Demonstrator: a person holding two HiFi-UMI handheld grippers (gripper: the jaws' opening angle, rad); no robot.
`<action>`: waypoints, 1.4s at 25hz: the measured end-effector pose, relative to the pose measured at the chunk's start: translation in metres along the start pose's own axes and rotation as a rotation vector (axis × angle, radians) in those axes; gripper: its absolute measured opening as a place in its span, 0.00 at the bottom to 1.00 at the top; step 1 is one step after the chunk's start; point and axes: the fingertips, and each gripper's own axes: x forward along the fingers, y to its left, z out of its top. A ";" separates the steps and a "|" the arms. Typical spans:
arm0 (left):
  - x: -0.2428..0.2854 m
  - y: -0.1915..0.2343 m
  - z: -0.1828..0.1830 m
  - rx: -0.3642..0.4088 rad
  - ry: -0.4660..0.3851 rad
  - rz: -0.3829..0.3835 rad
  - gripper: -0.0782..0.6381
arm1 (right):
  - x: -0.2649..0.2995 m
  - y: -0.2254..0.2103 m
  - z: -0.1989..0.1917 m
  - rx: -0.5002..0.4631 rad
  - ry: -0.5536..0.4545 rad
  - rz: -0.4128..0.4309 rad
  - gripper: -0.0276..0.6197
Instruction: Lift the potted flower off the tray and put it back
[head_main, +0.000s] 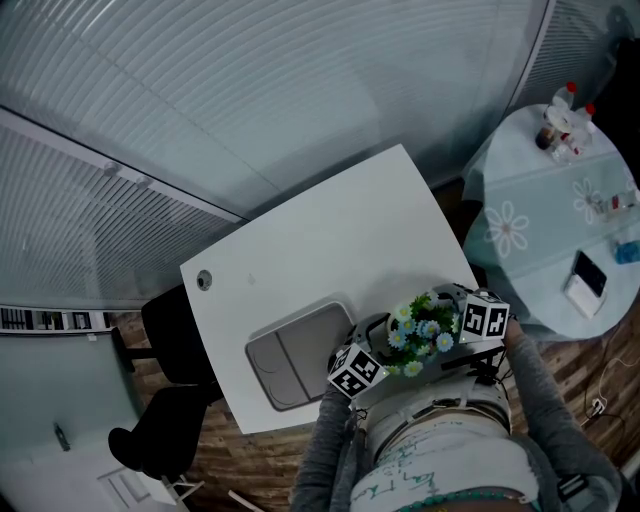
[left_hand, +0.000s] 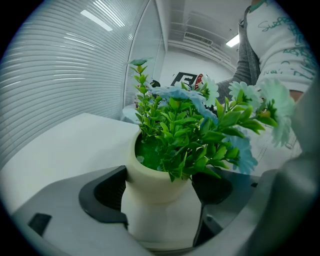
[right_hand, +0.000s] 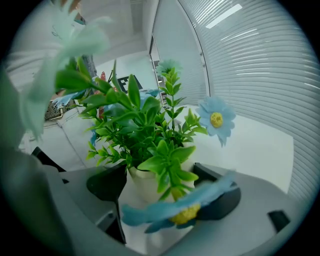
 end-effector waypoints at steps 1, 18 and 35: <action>0.000 0.000 0.000 0.001 0.000 0.001 0.68 | 0.000 0.000 0.000 0.000 0.001 -0.001 0.64; 0.002 0.000 -0.001 0.013 -0.002 0.014 0.68 | 0.000 0.000 -0.001 -0.002 -0.006 -0.005 0.64; -0.011 0.002 0.003 0.019 -0.004 0.010 0.68 | -0.001 0.001 0.008 0.009 0.041 -0.015 0.64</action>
